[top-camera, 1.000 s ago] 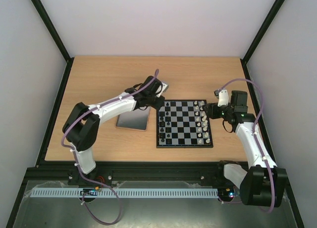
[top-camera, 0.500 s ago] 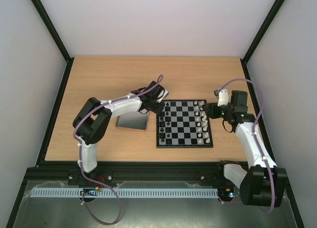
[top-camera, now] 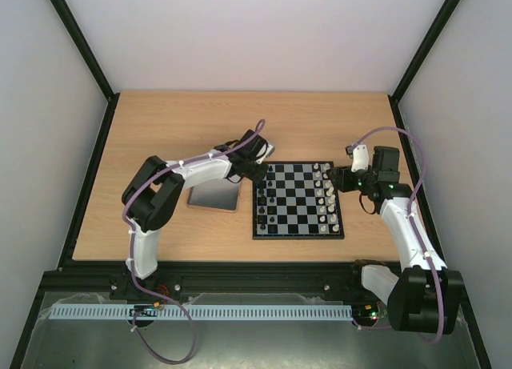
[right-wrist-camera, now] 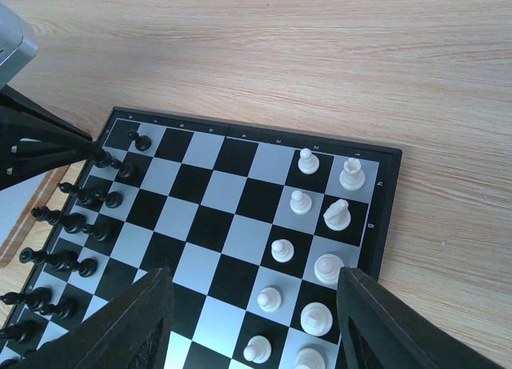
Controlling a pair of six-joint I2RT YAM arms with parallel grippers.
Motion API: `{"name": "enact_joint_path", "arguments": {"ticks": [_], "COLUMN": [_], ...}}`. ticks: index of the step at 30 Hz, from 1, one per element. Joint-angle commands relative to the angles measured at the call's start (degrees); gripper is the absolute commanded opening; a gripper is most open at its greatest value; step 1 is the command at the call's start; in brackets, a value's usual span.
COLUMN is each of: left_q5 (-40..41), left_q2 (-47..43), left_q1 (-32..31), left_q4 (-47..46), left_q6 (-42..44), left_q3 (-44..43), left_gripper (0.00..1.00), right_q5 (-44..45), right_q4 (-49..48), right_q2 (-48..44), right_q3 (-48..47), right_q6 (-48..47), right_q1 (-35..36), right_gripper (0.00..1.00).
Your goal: Set up the chess pieces on the board
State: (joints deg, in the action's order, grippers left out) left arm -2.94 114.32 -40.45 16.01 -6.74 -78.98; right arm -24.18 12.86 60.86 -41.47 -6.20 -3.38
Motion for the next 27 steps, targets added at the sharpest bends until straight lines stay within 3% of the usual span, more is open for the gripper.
{"name": "enact_joint_path", "arguments": {"ticks": [1,8,12,17,27], "left_q5": [-0.5,-1.4,-1.5,-1.2,6.0], "left_q2": [1.4,2.0,2.1,1.0,-8.1], "left_q1": [0.1,0.1,0.0,-0.1,2.0], "left_q4": [0.0,0.9,1.7,2.2,5.6], "left_q6": [-0.6,-0.8,-1.3,-1.9,-7.4], "left_q3": [-1.7,-1.6,-1.8,-1.8,1.0], "left_gripper": [0.05,0.08,0.19,0.21,0.28], "right_q5": [-1.0,-1.3,-1.4,-1.6,-1.9], "right_q4": [-0.4,-0.2,-0.1,0.0,0.1], "right_q2": [0.5,1.2,1.5,1.8,1.8], "right_q3": [0.8,0.6,0.5,0.4,0.4], "right_q6": [-0.7,-0.9,-1.0,-1.0,-1.1], "right_q1": [-0.1,-0.1,-0.1,-0.2,-0.1], "right_gripper": [0.57,0.57,0.57,0.57,0.57]}}
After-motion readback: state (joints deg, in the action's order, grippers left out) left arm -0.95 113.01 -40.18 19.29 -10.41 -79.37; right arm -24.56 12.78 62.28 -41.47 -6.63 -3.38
